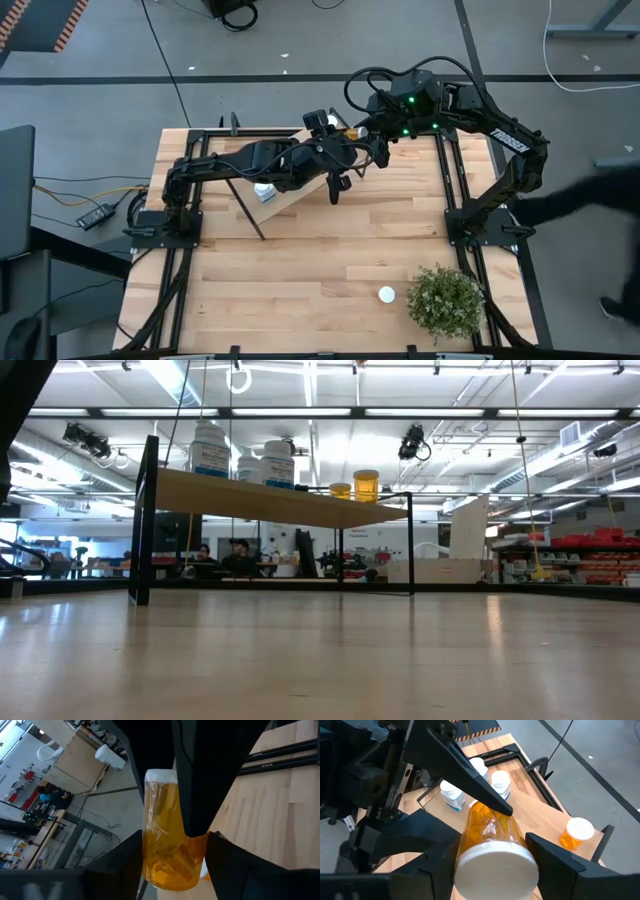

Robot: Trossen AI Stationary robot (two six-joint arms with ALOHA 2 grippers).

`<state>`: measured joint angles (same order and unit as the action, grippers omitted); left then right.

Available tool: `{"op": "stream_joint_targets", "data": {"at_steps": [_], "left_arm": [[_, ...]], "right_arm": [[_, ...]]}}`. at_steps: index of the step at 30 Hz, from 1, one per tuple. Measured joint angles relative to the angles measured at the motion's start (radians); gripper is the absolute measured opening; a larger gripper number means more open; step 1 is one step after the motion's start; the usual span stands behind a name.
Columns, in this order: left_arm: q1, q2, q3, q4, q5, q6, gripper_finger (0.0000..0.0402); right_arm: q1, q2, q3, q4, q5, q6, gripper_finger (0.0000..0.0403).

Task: Pick and place medicine bottles onto shelf by color
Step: Put the orange pill bottle on the shelf

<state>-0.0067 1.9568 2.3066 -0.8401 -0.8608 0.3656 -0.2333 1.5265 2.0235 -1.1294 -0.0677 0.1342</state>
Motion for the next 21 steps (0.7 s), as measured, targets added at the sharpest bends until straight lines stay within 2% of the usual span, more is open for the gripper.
{"op": "stream_joint_targets", "data": {"at_steps": [11, 19, 21], "left_arm": [[0.000, 0.000, 0.002, -0.008, -0.011, 0.013, 0.0197], [-0.001, -0.023, 0.005, -0.032, -0.051, 0.004, 0.0232], [-0.001, -0.034, 0.010, -0.034, -0.103, -0.021, 0.0238]], "right_arm": [[0.000, 0.001, -0.001, 0.000, 0.006, 0.005, 0.0229], [0.000, 0.002, -0.002, -0.010, 0.018, 0.001, 0.0229], [0.000, 0.002, -0.005, -0.061, 0.017, -0.001, 0.0229]]}}
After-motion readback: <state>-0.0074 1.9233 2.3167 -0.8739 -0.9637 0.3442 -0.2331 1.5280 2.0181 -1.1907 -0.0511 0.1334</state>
